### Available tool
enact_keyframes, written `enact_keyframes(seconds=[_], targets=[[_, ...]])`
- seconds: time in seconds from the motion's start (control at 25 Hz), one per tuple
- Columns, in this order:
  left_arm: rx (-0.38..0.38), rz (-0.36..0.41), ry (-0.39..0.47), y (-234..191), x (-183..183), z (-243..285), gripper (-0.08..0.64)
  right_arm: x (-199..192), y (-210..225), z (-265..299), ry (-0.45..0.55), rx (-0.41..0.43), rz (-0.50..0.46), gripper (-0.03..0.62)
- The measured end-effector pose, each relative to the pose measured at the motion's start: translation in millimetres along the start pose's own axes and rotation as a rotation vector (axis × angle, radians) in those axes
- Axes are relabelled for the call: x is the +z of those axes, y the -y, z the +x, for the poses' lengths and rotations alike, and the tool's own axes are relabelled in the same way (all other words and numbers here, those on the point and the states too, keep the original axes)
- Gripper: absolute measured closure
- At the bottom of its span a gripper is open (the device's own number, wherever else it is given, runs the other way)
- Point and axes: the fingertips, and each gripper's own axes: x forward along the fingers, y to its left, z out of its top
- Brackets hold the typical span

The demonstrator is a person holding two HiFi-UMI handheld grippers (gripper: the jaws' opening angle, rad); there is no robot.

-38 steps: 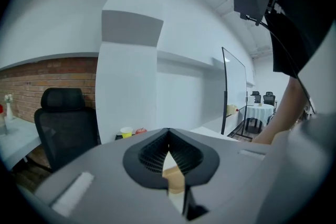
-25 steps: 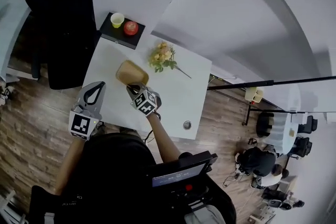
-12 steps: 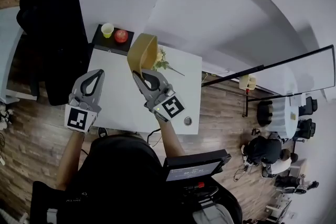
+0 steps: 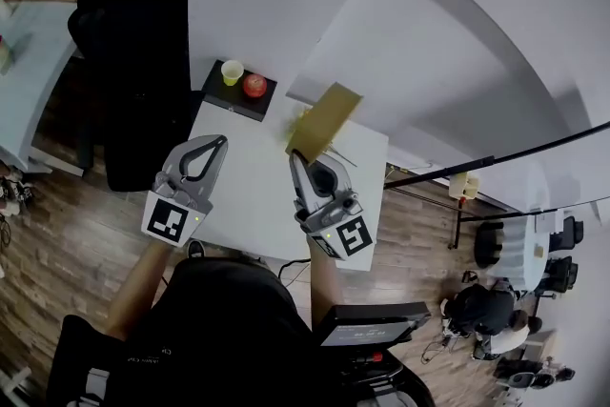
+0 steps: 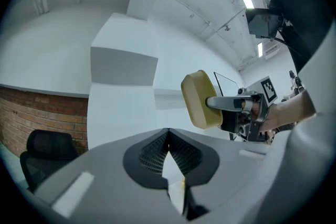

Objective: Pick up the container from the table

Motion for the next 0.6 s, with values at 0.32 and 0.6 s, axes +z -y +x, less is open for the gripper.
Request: enact_keyframes(seconds=[0.32, 0.6], targets=[[-0.001, -0.003, 0.006, -5, 3, -3, 0.563, 21, 0, 1, 0.058, -0.017, 0.009, 0.571], [-0.01, 0.009, 0.007, -4, 4, 2, 0.563, 28, 6, -1, 0.071, -0.023, 0.018, 0.571]])
